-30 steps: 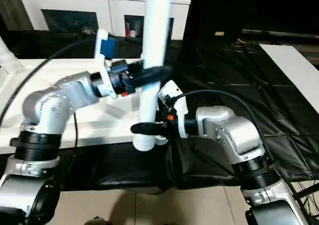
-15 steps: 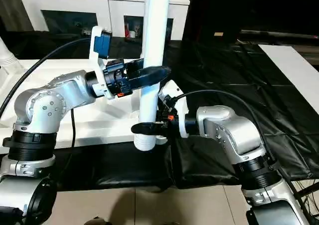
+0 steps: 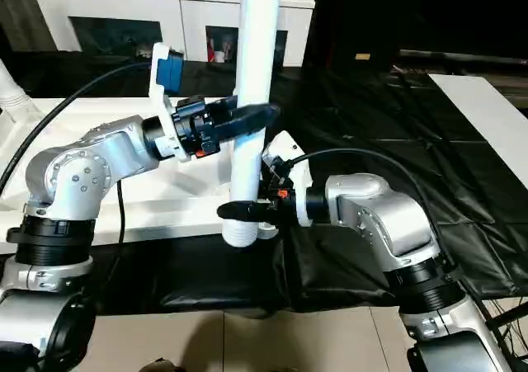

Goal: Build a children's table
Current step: Insert table leg to table base

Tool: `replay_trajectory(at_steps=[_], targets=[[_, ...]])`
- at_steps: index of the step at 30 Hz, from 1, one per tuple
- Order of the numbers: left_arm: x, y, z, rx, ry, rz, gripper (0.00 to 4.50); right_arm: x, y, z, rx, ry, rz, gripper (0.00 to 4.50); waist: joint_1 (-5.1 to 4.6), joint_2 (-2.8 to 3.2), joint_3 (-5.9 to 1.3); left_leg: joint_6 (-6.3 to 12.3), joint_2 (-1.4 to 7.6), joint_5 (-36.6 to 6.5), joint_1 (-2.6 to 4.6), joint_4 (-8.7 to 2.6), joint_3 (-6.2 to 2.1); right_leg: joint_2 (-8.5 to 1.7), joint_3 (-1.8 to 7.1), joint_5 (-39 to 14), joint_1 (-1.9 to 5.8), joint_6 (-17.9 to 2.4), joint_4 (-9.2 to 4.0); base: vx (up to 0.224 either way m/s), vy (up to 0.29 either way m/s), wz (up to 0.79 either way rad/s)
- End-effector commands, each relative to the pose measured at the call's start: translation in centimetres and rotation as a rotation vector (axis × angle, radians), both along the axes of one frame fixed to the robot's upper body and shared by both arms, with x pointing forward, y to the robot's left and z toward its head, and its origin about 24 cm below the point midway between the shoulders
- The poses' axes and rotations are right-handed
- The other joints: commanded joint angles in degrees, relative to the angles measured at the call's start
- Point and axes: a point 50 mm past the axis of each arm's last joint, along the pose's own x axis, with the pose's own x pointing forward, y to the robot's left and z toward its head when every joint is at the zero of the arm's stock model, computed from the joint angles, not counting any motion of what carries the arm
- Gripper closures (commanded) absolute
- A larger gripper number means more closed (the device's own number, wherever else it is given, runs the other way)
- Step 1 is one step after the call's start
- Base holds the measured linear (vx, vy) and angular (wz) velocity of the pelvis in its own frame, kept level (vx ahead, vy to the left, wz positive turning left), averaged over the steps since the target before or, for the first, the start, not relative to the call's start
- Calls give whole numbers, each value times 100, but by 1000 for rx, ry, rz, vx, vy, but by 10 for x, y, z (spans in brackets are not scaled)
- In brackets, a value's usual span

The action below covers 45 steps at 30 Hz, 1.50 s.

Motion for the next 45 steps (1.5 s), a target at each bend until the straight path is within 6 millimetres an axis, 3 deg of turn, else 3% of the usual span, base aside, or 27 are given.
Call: replay_trajectory(at_steps=[1, 7, 8, 9, 13, 14, 15, 17, 20, 28, 45], targets=[[8, 5, 12, -10, -32, 79, 190, 0, 2, 6, 2, -53, 14, 264, 11, 20, -405, 11, 152, -970, 53, -342, -27, -383, 258, -1246, 351, -1006, -408, 0, 0, 0], [8, 6, 15, -10, -39, 94, 236, 4, 3, 8, 19, -77, -17, 264, 1, 22, -407, 25, 148, -903, 36, -340, -28, -383, 256, -1148, 362, -1033, -393, 0, 0, 0], [8, 7, 16, -10, -44, 108, 248, 5, 3, 9, 39, -87, -34, 208, 2, 8, -408, 33, 153, -936, 45, -338, -27, -387, 253, -1195, 352, -1038, -394, 0, 0, 0], [8, 7, 17, -5, -50, 111, 251, 7, 3, 10, 53, -90, -56, 194, 2, 13, -406, 30, 154, -934, 50, -340, -26, -386, 252, -1210, 347, -1036, -398, 0, 0, 0], [9, 7, 20, 10, -67, 122, 265, 11, -1, 14, 104, -125, -154, 159, -4, 15, -402, -12, 155, -945, 61, -344, -23, -383, 256, -1317, 333, -961, -406, 0, 0, 0], [8, 7, 20, 14, -71, 122, 268, 13, -3, 15, 115, -139, -196, 152, -7, -17, -401, -12, 154, -923, 53, -346, -21, -379, 256, -1302, 338, -951, -405, 0, 0, 0], [8, 7, 20, 20, -77, 118, 270, 15, -7, 15, 132, -140, -256, 149, 6, 13, -404, -28, 157, -873, 63, -351, -21, -382, 261, -1227, 318, -954, -392, 0, 0, 0], [7, 6, 21, 16, -78, 115, 272, 13, -10, 13, 143, -128, -280, 135, 21, 14, -410, -35, 159, -875, 68, -351, -18, -379, 262, -1142, 328, -968, -383, 0, 0, 0], [7, 6, 22, 1, -75, 115, 272, 9, -13, 11, 154, -108, -287, 135, 22, 9, -409, -16, 157, -856, 56, -354, -20, -377, 258, -1044, 341, -988, -373, 0, 0, 0], [7, 4, 24, 12, -93, 86, 273, 0, -15, 1, 106, -51, -244, 135, 1, 9, -399, -22, 143, -956, 44, -352, -25, -380, 255, -1375, 347, -849, -418, 0, 0, 0], [5, 1, 25, 23, -116, 48, 273, -5, -16, 0, 70, -12, -184, 135, 11, -4, -406, 12, 145, -865, 39, -340, -22, -384, 254, -1251, 352, -925, -399, 0, 0, 0]])
